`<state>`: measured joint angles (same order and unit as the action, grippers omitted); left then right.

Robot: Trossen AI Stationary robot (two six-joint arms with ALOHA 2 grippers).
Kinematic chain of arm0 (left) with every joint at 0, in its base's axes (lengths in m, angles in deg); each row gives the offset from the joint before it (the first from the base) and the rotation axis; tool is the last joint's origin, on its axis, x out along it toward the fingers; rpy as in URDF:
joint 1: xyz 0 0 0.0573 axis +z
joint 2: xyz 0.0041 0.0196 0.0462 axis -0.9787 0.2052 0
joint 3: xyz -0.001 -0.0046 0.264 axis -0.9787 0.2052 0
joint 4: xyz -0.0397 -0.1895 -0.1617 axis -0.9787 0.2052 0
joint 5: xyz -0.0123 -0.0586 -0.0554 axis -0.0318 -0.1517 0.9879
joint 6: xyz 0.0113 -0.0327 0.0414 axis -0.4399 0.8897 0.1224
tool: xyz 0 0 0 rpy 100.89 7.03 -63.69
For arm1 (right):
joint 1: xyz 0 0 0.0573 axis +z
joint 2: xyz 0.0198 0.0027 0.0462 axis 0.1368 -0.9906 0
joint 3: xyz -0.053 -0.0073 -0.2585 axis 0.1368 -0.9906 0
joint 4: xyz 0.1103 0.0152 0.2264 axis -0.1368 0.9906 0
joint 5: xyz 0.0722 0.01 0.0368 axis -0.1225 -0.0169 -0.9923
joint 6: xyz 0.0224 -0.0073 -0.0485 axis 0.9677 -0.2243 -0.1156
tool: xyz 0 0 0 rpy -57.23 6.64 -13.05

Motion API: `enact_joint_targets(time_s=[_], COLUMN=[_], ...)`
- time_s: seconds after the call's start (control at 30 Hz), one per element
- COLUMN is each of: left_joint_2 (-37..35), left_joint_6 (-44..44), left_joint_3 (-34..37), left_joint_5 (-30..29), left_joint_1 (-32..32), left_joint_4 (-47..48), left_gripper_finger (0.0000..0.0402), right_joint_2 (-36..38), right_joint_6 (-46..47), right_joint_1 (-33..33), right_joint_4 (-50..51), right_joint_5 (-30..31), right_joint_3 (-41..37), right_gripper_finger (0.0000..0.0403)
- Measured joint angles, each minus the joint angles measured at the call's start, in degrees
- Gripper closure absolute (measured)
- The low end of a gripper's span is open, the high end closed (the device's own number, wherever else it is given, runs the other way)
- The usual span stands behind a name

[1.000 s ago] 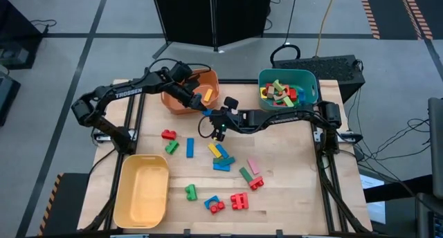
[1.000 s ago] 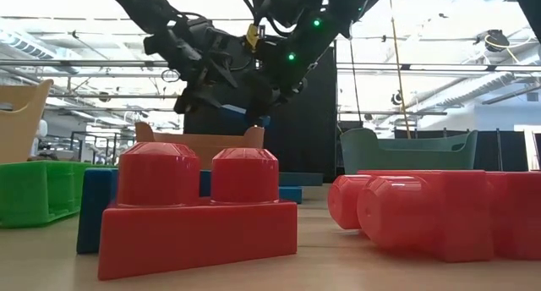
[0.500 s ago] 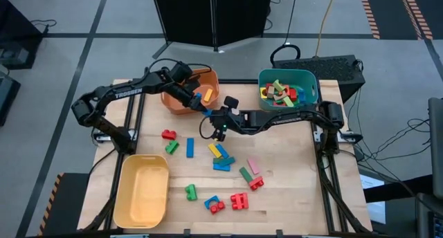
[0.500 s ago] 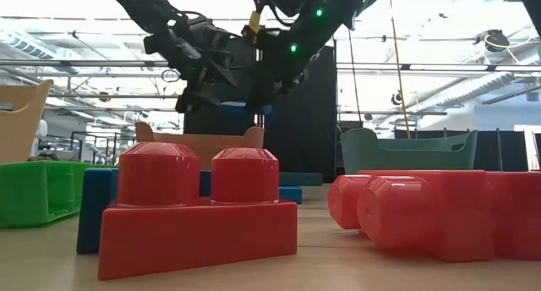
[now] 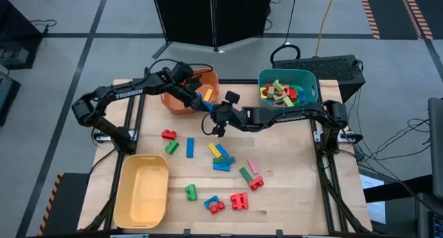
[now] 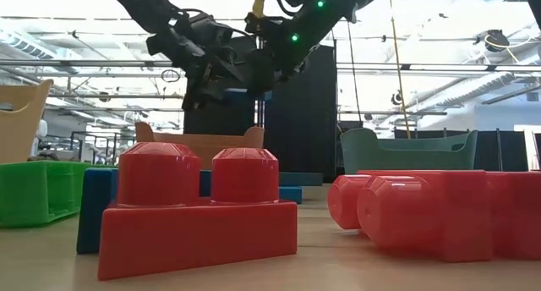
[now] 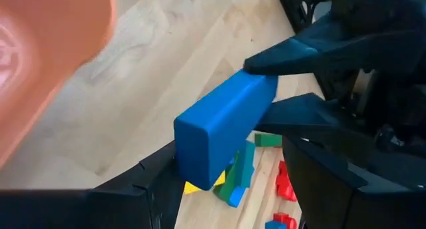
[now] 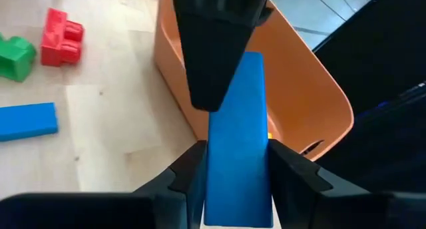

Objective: Sort blocks by size
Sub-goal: Put the blue rectangular block into the orange bin

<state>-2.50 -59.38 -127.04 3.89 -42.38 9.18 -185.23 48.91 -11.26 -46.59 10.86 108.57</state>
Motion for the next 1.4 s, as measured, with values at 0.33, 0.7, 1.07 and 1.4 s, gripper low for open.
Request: enact_joint_targets(time_s=[0.33,0.7,1.07,1.4], left_joint_2=[0.0,0.0,0.0,0.0], left_joint_6=[1.5,1.4,1.4,1.0], left_joint_3=[0.0,0.0,0.0,0.0], left_joint_5=[0.6,1.8,-0.7,-6.2], left_joint_1=[0.1,0.1,2.0,5.9], left_joint_4=[-1.7,-2.2,-3.1,-2.8], left_gripper_finger=[0.0258,0.0365,0.036,0.0358], right_joint_2=[0.0,-0.1,-0.1,-0.1], right_joint_6=[-1.1,-1.1,8.7,22.8], right_joint_1=[0.1,0.0,-0.2,0.0], right_joint_4=[0.2,0.6,0.9,8.2], right_joint_5=[0.0,-0.2,0.0,-5.7], right_joint_3=[0.0,0.0,0.0,0.0], right_gripper_finger=[0.028,0.0277,0.0212,0.0177])
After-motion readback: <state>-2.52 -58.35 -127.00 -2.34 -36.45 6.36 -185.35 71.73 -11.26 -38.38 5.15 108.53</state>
